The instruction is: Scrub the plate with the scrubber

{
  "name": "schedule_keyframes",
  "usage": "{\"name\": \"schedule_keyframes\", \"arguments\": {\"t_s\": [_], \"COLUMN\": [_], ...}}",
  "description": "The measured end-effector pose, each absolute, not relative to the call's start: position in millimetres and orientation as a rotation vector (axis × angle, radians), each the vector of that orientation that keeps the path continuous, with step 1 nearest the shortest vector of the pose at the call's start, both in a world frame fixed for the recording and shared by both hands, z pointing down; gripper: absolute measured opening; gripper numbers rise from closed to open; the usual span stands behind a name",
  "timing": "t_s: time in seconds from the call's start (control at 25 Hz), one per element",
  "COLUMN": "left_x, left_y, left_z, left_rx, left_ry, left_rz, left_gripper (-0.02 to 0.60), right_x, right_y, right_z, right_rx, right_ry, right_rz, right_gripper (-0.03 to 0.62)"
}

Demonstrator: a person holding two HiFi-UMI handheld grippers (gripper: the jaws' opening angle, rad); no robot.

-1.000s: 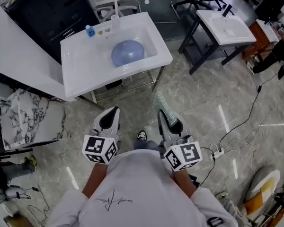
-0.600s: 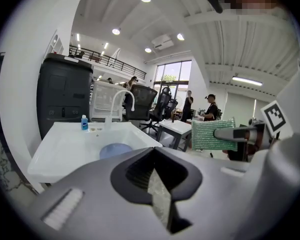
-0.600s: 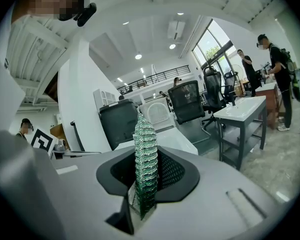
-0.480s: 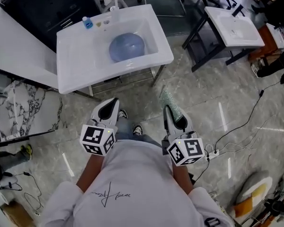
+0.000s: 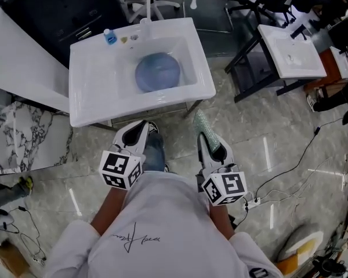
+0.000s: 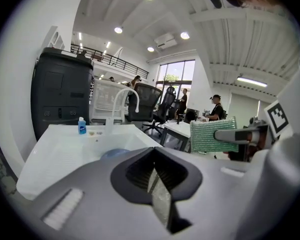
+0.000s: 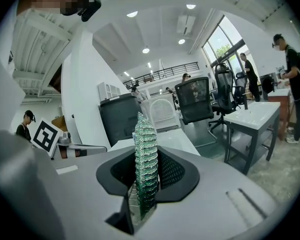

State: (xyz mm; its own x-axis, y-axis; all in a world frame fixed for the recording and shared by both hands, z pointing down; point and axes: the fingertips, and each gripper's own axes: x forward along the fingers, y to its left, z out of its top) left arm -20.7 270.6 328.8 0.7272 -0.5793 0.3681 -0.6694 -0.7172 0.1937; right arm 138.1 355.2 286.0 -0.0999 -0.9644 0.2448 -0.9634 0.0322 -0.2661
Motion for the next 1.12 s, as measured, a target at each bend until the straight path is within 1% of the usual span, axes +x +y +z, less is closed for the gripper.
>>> {"name": "schedule_keyframes", "arguments": {"t_s": [0.28,0.56,0.68,1.12], "left_x": [-18,-26,-27,-31], "left_y": [198,133,103,27], "left_z": [315,314,318,351], "left_rx": [2.606,2.596,2.595,2.485], "left_ry": [-1.038,-1.062,-1.059,-1.011], "left_rz": [0.394,0.480,0.511,0.487], "left_gripper": [0.054,0.054,0.054,0.054], "right_x": [141,137,138,136], "right_y": [282,206,172,86], "right_z": [278,265,261,285], "right_rx": [-2.090,-2.003,-1.992,-2.027], "right_ry": [2.325,2.363,2.368,2.373], "right_rz": [-0.538,-0.534,-0.511,-0.605], "right_gripper": [0.066,0.066,0.066,0.066]}}
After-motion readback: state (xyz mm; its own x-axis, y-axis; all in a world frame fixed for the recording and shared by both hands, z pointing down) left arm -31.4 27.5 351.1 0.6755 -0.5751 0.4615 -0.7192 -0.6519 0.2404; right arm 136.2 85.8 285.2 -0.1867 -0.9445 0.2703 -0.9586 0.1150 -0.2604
